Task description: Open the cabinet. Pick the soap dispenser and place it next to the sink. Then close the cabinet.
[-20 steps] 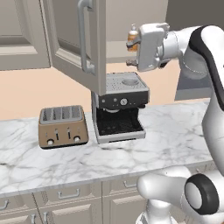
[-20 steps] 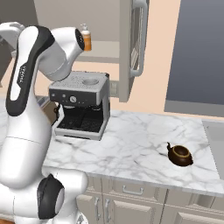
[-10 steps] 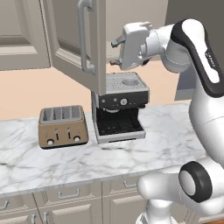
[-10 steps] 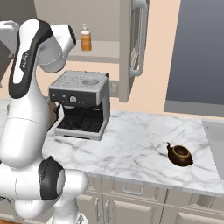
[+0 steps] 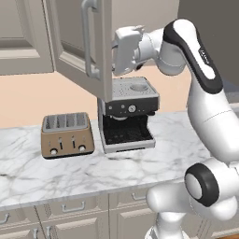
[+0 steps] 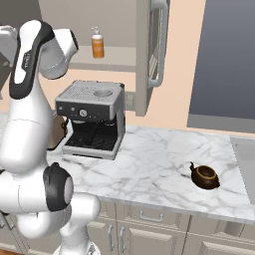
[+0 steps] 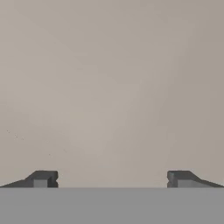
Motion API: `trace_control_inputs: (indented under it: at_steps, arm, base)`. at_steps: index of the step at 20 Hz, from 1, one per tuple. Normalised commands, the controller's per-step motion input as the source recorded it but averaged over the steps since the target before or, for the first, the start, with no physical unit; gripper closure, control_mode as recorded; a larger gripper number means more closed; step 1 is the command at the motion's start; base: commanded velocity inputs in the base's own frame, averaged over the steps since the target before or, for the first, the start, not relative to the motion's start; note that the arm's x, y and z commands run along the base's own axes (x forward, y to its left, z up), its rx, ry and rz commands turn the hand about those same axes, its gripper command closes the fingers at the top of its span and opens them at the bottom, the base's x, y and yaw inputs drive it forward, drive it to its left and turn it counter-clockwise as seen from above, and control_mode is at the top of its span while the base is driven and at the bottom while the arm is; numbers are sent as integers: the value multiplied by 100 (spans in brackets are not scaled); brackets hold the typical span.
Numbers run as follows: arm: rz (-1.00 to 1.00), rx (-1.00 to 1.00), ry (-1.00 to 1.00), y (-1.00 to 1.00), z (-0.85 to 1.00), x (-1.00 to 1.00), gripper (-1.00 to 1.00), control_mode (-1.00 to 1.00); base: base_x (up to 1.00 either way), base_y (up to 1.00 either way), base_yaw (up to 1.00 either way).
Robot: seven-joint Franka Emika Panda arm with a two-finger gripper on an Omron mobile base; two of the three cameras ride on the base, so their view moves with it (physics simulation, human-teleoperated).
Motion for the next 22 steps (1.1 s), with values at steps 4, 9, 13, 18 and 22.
trace_control_inputs:
  at_steps: [4, 9, 13, 18, 22]
  arm:
    - [10, 0, 0, 48, 0, -2, -100, -100]
    - [16, 0, 0, 74, 0, -33, -100, -100]
    - [12, 0, 0, 66, 0, -7, -100, -100]
    - [1, 0, -4, -2, 0, -7, -100, -100]
    - [-9, -4, -16, -76, 0, -65, -100, -100]
  base:
    - [0, 0, 0]
    - [0, 0, 0]
    - [0, 0, 0]
    - [0, 0, 0]
    - [0, 0, 0]
